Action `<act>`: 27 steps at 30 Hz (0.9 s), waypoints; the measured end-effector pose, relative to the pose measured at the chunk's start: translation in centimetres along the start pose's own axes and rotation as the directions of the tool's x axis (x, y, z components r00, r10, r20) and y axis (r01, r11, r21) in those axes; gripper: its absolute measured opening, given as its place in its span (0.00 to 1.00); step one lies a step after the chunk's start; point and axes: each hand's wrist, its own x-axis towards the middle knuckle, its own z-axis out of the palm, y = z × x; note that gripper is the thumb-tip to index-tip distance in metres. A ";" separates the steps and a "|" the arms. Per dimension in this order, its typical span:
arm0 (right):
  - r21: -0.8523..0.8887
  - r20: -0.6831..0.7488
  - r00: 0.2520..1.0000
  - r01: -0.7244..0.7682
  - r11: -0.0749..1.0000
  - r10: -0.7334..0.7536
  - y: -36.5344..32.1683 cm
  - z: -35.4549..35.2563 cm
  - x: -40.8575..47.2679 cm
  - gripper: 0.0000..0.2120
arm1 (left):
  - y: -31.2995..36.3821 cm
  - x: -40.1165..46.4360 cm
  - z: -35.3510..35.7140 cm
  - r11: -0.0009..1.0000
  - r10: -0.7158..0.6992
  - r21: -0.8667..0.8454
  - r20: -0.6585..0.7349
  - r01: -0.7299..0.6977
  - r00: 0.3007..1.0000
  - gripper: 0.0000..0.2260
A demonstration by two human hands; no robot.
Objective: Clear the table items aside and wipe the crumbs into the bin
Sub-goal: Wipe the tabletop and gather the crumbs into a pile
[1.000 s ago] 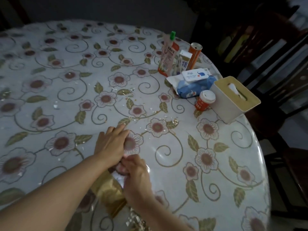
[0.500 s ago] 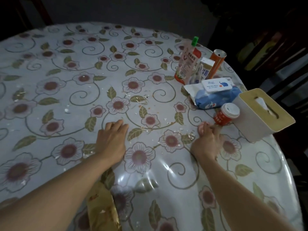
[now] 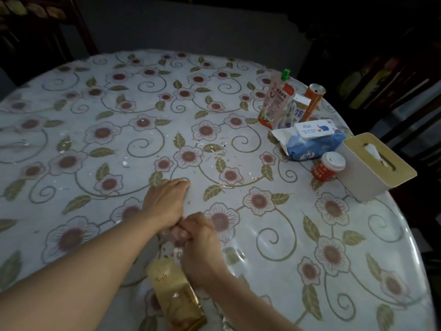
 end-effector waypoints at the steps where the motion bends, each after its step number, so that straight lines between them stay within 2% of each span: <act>1: 0.001 -0.059 0.998 -0.036 0.999 0.036 0.0 -0.7 0.3 0.15 | -0.5 -0.3 -0.4 1.000 -0.006 -0.009 -0.005 0.006 1.000 0.20; 3: -0.055 -0.097 0.987 -0.134 0.989 0.128 0.2 -2.2 1.1 0.19 | -1.3 -1.0 -1.3 0.999 -0.033 -0.016 0.025 0.033 0.999 0.25; 6: 0.061 -0.138 0.957 -0.249 0.967 0.255 2.0 -4.7 2.4 0.13 | -1.8 -1.2 -1.9 0.999 -0.041 -0.012 0.046 0.041 0.998 0.27; 8: 0.094 -0.212 0.922 -0.311 0.946 0.324 3.1 -6.9 3.8 0.13 | -1.9 -0.5 -1.9 0.999 -0.032 -0.015 0.040 0.032 0.999 0.26; 10: 0.042 -0.291 0.891 -0.352 0.935 0.349 5.2 -9.1 5.5 0.19 | -1.5 0.7 -1.8 1.000 -0.017 -0.010 0.043 0.018 0.999 0.23; 12: -0.005 -0.334 0.871 -0.384 0.923 0.361 8.1 -11.0 7.8 0.20 | -1.1 2.5 -1.3 1.000 -0.009 0.004 0.037 0.009 0.999 0.22; 15: -0.017 -0.357 0.793 -0.534 0.845 0.494 12.3 -12.8 10.3 0.19 | -0.2 4.7 -0.6 1.000 -0.018 0.006 0.029 0.018 0.999 0.23; 18: -0.212 -0.379 0.752 -0.637 0.741 0.539 14.4 -13.0 11.7 0.27 | 0.2 6.3 0.1 0.998 -0.059 0.024 -0.022 0.060 0.998 0.26; 20: -0.271 -0.405 0.777 -0.606 0.748 0.483 13.5 -11.4 12.7 0.30 | -0.1 6.7 0.6 0.997 -0.063 0.037 -0.040 0.065 0.997 0.26; 21: -0.293 -0.384 0.823 -0.539 0.789 0.419 12.6 -10.0 12.9 0.29 | -0.4 6.7 0.9 0.998 -0.054 0.037 -0.048 0.056 0.997 0.26; 23: -0.366 -0.291 0.928 -0.332 0.869 0.232 10.4 -6.3 12.8 0.28 | -1.1 6.7 1.3 0.999 -0.028 0.022 -0.058 0.029 0.998 0.28; 24: -0.375 -0.245 0.958 -0.232 0.898 0.146 9.3 -4.3 12.4 0.28 | -1.4 6.6 1.5 1.000 -0.018 0.002 -0.056 0.018 0.998 0.29; 27: -0.217 -0.123 0.988 -0.118 0.969 0.093 6.4 0.2 10.6 0.25 | -2.2 6.4 1.3 0.998 -0.011 -0.057 -0.063 0.008 0.998 0.26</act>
